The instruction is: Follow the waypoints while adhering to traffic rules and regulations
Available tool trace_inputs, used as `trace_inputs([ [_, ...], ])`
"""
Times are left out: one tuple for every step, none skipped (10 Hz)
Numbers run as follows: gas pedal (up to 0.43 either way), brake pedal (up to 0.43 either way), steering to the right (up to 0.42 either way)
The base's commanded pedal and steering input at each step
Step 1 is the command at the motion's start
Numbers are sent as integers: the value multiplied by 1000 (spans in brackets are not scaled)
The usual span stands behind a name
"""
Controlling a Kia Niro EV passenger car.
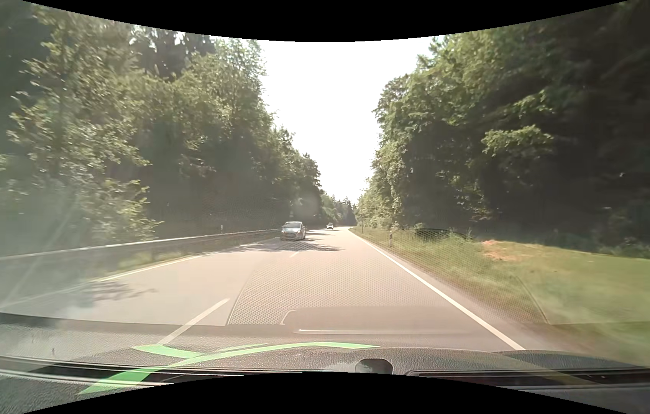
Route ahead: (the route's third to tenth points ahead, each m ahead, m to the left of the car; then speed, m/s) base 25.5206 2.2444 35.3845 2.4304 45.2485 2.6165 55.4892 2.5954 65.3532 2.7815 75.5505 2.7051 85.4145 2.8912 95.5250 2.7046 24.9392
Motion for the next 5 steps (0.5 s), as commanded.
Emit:
trace_inputs([
  [209, 0, -5],
  [209, 0, -5],
  [209, 0, -5],
  [209, 0, -5],
  [209, 0, -5],
])
